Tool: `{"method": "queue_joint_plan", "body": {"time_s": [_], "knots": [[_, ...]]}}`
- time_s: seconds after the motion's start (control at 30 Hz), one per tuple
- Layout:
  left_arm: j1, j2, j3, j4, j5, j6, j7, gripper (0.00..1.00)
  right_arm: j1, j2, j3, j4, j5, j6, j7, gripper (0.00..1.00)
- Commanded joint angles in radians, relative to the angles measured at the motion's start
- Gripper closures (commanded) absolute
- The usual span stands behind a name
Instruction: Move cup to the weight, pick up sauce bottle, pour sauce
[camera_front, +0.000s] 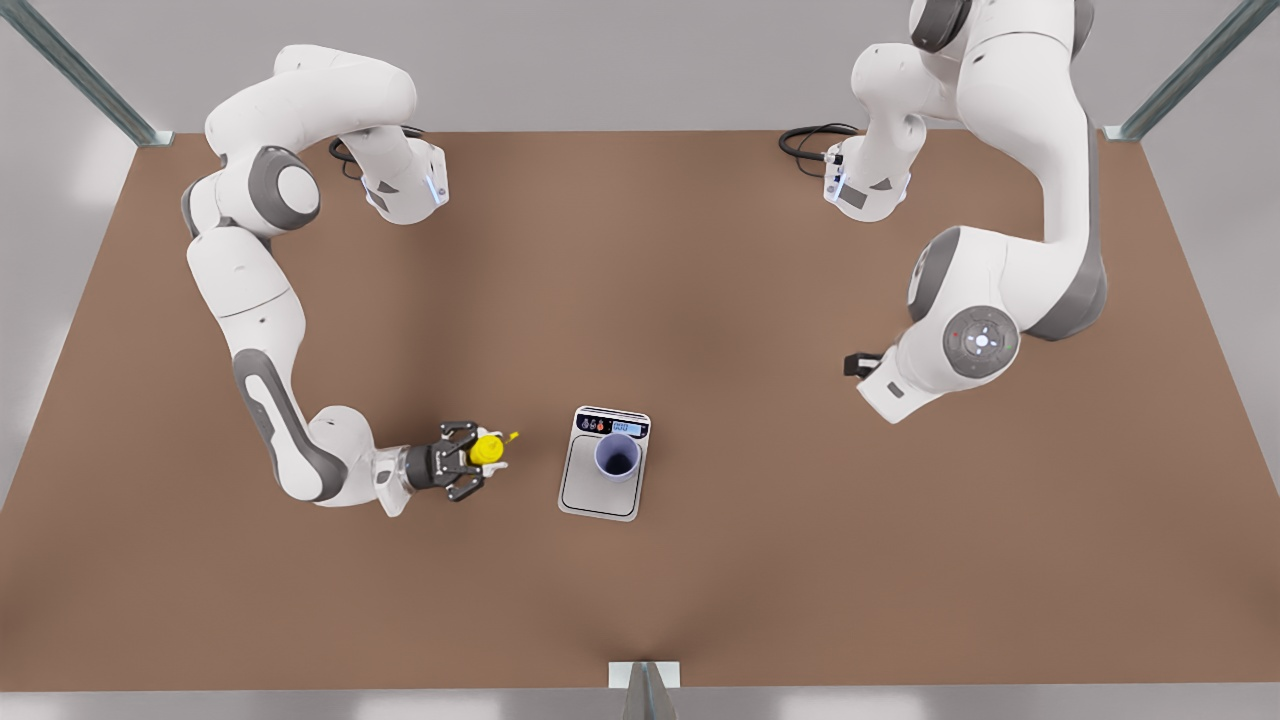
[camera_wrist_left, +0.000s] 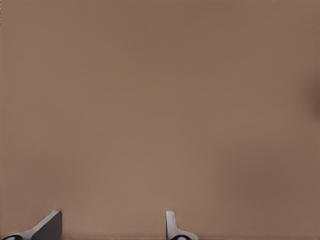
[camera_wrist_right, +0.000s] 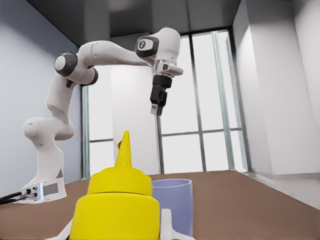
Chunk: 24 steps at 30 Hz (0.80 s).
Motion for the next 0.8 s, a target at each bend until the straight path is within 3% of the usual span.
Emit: {"method": "queue_joint_plan", "body": {"time_s": [0.0,0.77], "knots": [[-0.002,0.0,0.0,0.002,0.003,0.0,0.0,0.0,0.005,0.001,-0.009,0.002,-0.02,-0.013,0.001,0.55],[-0.025,-0.003,-0.002,0.022,0.001,0.014,-0.08,0.0,0.006,0.024,-0.043,0.01,-0.032,-0.003,-0.01,0.55]]}}
